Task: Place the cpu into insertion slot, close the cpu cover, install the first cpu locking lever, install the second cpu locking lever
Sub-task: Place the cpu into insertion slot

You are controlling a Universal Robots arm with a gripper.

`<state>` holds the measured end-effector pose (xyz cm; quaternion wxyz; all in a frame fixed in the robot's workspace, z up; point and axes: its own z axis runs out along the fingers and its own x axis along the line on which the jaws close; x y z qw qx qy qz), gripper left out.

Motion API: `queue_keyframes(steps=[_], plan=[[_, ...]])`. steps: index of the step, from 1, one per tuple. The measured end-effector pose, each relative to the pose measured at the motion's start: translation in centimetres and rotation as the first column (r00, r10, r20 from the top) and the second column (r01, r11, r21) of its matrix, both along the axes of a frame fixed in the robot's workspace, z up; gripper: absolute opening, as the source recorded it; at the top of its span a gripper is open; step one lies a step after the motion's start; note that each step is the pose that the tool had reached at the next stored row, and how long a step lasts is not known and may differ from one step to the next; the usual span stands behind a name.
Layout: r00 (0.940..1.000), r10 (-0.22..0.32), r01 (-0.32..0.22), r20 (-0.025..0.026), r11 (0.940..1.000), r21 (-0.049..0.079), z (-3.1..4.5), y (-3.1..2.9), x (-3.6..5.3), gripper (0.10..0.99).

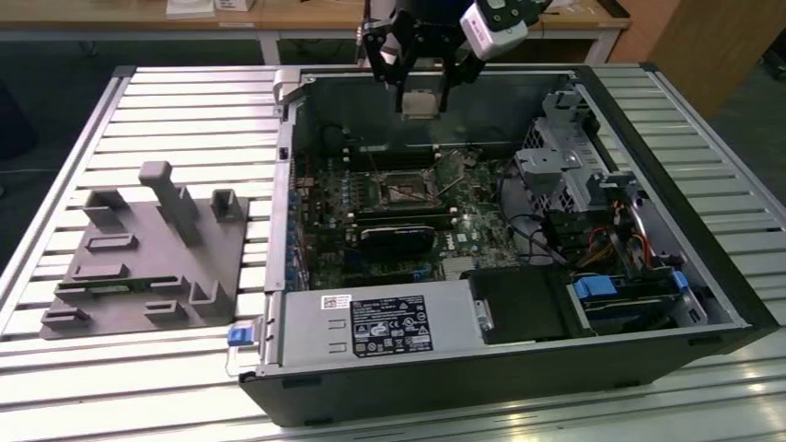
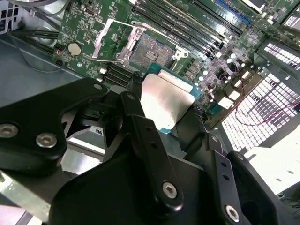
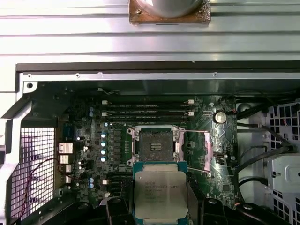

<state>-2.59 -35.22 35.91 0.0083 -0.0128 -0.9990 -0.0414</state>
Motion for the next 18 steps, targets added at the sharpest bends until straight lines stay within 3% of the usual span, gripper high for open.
queue_keyframes(steps=[18], plan=[[1.0,0.0,0.0,0.0,1.0,0.0,-1.52,0.0,0.0,0.541]])
